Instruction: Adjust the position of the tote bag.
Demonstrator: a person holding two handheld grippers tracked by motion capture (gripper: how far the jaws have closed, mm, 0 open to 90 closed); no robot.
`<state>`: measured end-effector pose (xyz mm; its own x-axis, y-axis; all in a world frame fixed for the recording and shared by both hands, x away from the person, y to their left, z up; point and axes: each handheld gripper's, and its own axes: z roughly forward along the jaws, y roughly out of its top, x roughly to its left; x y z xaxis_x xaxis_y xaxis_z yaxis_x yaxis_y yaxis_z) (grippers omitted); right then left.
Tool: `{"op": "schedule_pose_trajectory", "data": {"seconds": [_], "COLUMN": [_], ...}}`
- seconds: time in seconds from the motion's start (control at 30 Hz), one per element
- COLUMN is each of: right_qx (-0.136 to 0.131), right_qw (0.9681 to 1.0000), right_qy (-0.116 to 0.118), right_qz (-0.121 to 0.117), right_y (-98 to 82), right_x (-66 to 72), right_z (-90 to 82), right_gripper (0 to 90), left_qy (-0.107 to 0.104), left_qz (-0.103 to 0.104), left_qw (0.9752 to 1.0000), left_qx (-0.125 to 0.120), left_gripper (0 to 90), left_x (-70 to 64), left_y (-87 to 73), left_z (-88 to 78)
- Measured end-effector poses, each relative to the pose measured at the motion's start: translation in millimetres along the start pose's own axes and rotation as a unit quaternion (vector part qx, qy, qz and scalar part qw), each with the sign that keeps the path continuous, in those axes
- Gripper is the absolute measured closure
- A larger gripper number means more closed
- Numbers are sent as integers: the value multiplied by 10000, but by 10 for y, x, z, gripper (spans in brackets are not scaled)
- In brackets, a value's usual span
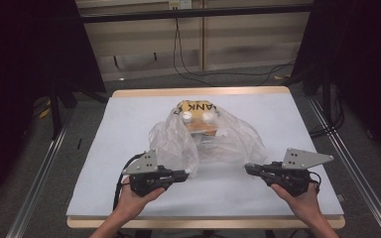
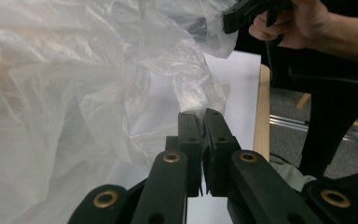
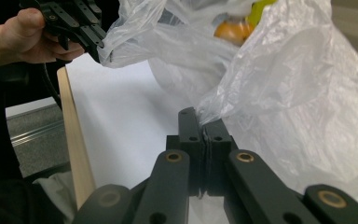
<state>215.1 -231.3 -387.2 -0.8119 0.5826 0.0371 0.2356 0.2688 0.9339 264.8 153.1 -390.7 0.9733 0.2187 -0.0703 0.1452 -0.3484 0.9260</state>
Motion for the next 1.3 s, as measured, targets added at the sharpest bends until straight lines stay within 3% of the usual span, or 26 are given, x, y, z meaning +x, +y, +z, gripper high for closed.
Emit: {"op": "schedule_pose_trajectory", "data": {"seconds": [0.27, 0.33, 0.53, 0.6, 0.8, 1.07, 1.3], "right_qx": [-259, -319, -468, -522, -636, -809, -930], "right_qw": [9996, 9994, 9987, 9983, 9975, 9960, 9947], "right_qy": [-56, -74, -102, -126, -168, -258, -306], "right_qz": [-95, -123, -188, -207, -241, -275, -309], "right_y": [246, 297, 429, 474, 622, 905, 1122], "right_x": [-115, -142, -203, -228, -306, -442, -525], "right_z": [4, 3, 14, 17, 30, 38, 94], "right_gripper": [886, 887, 889, 890, 893, 894, 895], "left_qy": [207, 323, 406, 456, 659, 824, 1019], "left_qz": [82, 102, 233, 336, 373, 248, 236], "left_qw": [9994, 9990, 9982, 9972, 9952, 9925, 9908], "left_qx": [-268, -296, -374, -496, -627, -873, -861], "left_gripper": [875, 877, 879, 879, 879, 878, 880], "left_x": [121, 143, 186, 206, 330, 503, 643], "left_y": [174, 221, 364, 470, 634, 818, 907], "left_z": [-151, -186, -240, -279, -332, -445, -521]}}
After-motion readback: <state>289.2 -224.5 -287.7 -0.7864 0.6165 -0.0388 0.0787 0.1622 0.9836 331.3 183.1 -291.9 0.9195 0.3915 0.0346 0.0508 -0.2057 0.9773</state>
